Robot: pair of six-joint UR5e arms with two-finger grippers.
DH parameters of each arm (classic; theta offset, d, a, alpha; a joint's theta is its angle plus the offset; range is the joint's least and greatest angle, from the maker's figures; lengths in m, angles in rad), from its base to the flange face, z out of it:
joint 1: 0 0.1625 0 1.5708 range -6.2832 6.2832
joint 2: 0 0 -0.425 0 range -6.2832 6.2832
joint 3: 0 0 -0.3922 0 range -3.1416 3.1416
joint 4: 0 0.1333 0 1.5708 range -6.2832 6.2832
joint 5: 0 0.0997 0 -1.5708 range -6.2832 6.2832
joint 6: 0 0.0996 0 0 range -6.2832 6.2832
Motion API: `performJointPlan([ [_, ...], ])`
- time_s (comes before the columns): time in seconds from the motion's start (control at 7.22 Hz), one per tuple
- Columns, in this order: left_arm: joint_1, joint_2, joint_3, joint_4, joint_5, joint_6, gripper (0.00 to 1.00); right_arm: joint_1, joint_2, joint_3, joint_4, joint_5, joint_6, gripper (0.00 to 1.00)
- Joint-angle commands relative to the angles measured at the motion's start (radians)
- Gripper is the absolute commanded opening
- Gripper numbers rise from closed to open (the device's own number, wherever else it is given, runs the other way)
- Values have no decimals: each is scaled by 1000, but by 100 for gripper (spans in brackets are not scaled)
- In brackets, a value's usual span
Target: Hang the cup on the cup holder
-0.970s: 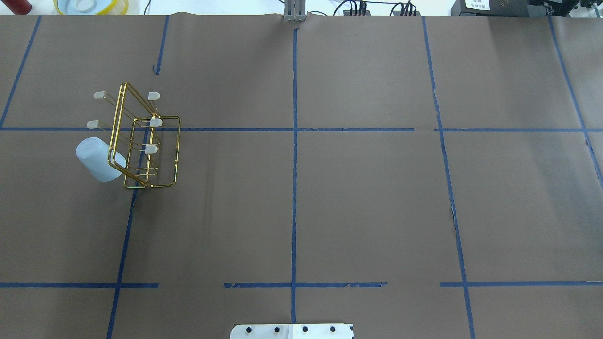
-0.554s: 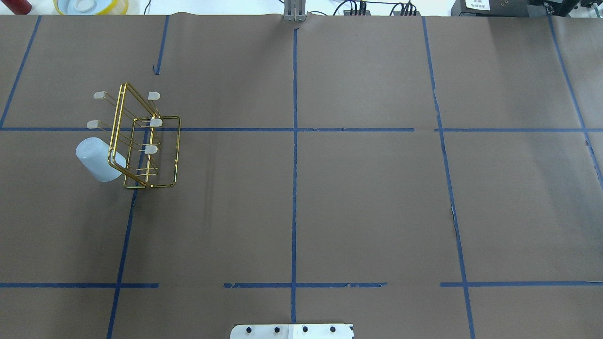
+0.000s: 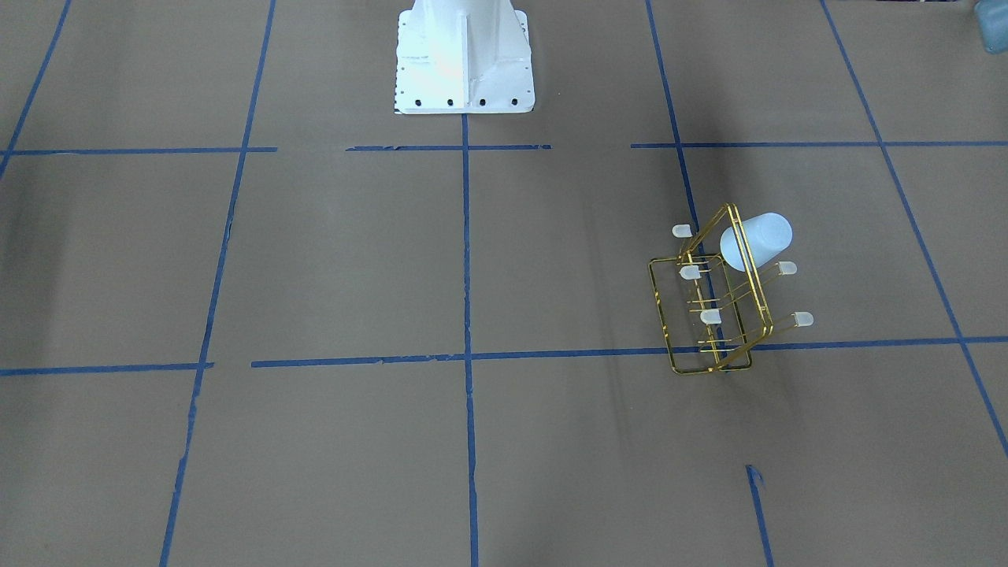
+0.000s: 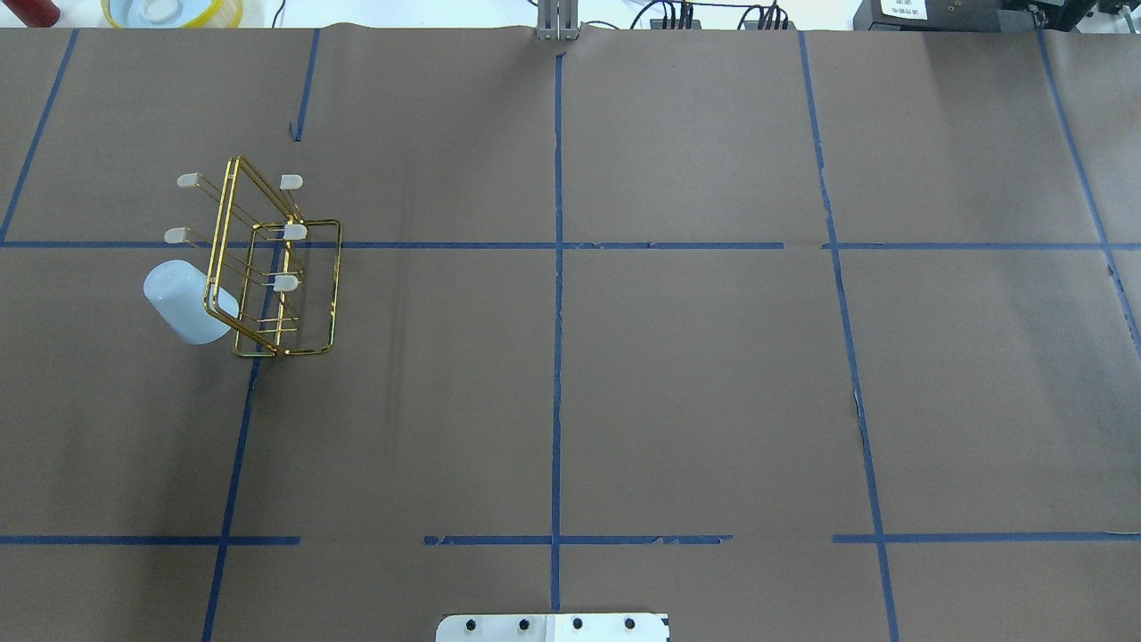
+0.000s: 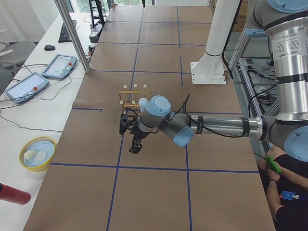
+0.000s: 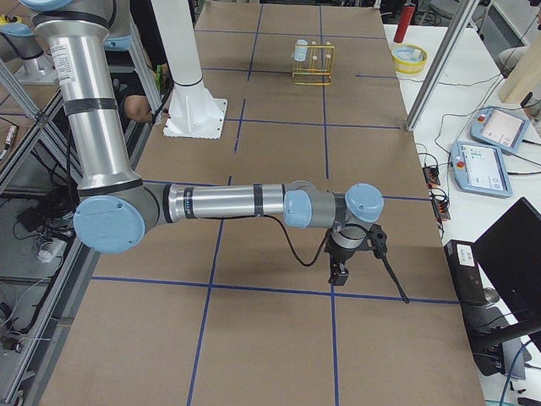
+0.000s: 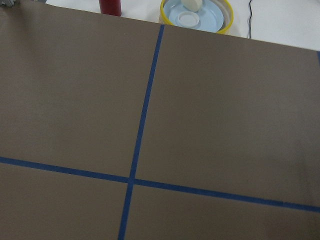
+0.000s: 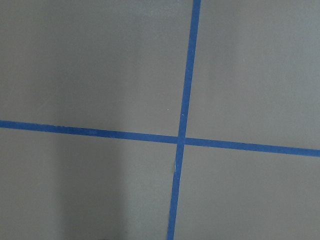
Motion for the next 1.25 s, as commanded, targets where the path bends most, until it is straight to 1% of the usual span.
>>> performJointPlan([
  [0.0,-97,-21,-12,332,-46,369,100,-1,0,0,-1,0,0,100],
  [0.14,-127,-53,-11,446,-46,489,100,1,0,0,-1,0,0,100],
  [0.28,-128,-55,-3,483,-57,522,100,-1,0,0,-1,0,0,100],
  [0.42,-129,-44,21,484,-131,524,100,1,0,0,0,0,0,100],
  [0.55,-127,-43,35,484,-162,524,100,1,0,0,0,0,0,100],
  [0.69,-127,-50,40,484,-167,524,100,-1,0,0,0,0,0,100],
  [0.83,-125,-53,44,485,-205,517,100,1,0,0,-1,0,0,100],
  [1.11,-122,-88,64,495,-204,514,100,-1,0,0,0,0,0,100],
])
